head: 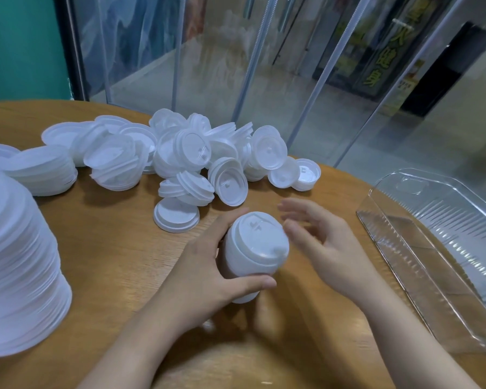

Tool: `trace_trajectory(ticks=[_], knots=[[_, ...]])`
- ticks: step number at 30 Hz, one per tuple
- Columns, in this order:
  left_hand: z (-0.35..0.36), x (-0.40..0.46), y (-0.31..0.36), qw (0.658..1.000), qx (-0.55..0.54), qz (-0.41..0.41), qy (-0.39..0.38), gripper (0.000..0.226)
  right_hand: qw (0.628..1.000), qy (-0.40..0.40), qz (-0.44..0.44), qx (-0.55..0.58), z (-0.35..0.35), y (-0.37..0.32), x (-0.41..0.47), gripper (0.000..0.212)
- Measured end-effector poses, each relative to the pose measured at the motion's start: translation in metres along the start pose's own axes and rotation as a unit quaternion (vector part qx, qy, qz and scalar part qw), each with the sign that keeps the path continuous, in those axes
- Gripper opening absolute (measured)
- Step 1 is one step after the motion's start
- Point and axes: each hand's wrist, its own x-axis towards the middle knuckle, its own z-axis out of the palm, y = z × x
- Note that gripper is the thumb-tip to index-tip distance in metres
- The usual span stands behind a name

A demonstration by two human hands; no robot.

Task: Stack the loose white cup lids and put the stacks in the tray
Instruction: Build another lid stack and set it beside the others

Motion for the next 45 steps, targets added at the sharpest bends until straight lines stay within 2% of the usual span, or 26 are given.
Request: trace_trajectory(ticks=[4,5,8,11,17,23,26,30,34,38,41,45], knots=[[-0.002,0.000,0.000,1.000,0.010,0.005,-0.002,0.088,0.998,0.055,0.007,0.014,0.001,0.030,0.039,0.019],[-0.002,0.000,0.001,1.000,0.014,0.006,-0.002,0.087,0.998,0.055,0.004,0.000,0.004,0.040,0.051,0.015],[-0.002,0.001,0.001,1.000,0.019,0.008,-0.011,0.090,0.998,0.011,-0.013,-0.059,0.022,0.065,0.087,0.033],[-0.003,0.002,0.000,1.000,0.022,0.012,-0.017,0.088,0.999,-0.028,-0.002,-0.038,0.047,0.070,0.108,0.059],[-0.005,0.001,0.000,0.999,0.043,0.015,-0.018,0.090,0.999,0.002,-0.028,-0.037,0.080,0.085,0.124,0.090],[-0.007,0.005,-0.001,0.999,0.042,0.018,-0.024,0.091,0.998,0.018,-0.046,-0.030,0.082,0.090,0.127,0.080],[-0.008,0.006,-0.002,0.999,0.040,0.022,-0.028,0.089,0.998,0.045,-0.044,-0.021,0.080,0.092,0.125,0.080],[-0.009,0.005,0.000,0.999,0.033,0.023,-0.026,0.088,0.995,0.092,-0.046,0.003,0.075,0.090,0.119,0.070],[-0.006,0.006,0.000,0.999,0.031,0.021,-0.010,0.092,0.991,0.111,-0.058,0.042,0.071,0.089,0.114,0.084],[-0.002,0.008,0.000,1.000,0.022,0.015,0.000,0.091,0.990,0.107,-0.083,0.039,0.067,0.088,0.113,0.077],[-0.003,0.008,-0.004,0.999,0.039,0.025,0.007,0.091,0.993,0.096,-0.056,0.043,0.062,0.085,0.111,0.073],[-0.003,0.006,-0.002,0.999,0.035,0.026,0.010,0.088,0.989,0.132,-0.035,0.055,0.043,0.071,0.100,0.071]])
